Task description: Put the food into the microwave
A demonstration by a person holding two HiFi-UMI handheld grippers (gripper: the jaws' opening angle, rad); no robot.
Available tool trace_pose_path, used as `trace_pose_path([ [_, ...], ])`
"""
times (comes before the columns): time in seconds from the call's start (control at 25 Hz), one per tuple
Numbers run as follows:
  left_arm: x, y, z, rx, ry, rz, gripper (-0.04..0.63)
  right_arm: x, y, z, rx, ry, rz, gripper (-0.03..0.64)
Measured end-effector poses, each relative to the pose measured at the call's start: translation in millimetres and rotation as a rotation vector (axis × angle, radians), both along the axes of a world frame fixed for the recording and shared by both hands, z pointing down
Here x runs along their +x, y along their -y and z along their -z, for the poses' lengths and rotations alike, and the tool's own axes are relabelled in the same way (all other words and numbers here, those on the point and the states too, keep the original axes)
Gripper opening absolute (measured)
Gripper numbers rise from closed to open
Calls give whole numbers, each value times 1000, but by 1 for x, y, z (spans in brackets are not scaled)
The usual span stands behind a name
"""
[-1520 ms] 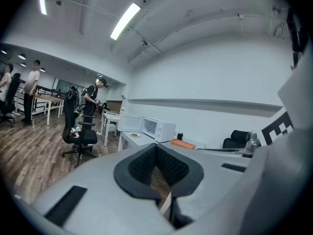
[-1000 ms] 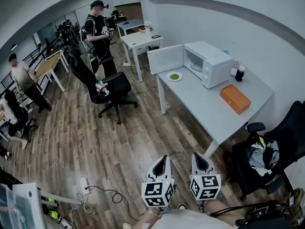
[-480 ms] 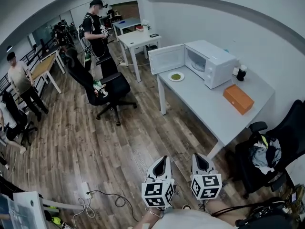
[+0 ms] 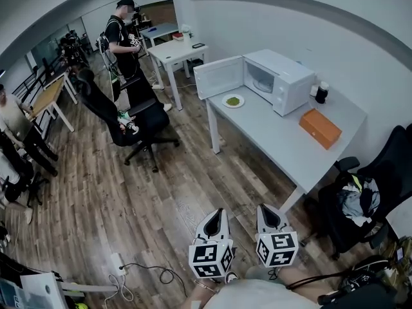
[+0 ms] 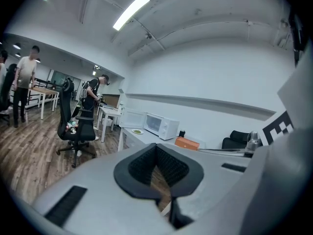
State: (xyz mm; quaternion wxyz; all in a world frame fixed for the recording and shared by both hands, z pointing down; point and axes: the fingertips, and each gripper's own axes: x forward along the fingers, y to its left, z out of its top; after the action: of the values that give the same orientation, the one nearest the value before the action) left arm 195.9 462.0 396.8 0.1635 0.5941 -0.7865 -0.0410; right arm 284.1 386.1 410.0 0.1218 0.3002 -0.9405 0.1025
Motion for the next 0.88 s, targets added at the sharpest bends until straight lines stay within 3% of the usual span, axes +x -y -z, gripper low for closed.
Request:
trace_pose_path([
  [0.52,-20,14,-11,-13,-32,-3,3,-16,17,-5,-6,5,-26,17],
  [0.88,-50,45,-9,4,-15,13,3,-48,45,-10,-2,11,-2,17],
])
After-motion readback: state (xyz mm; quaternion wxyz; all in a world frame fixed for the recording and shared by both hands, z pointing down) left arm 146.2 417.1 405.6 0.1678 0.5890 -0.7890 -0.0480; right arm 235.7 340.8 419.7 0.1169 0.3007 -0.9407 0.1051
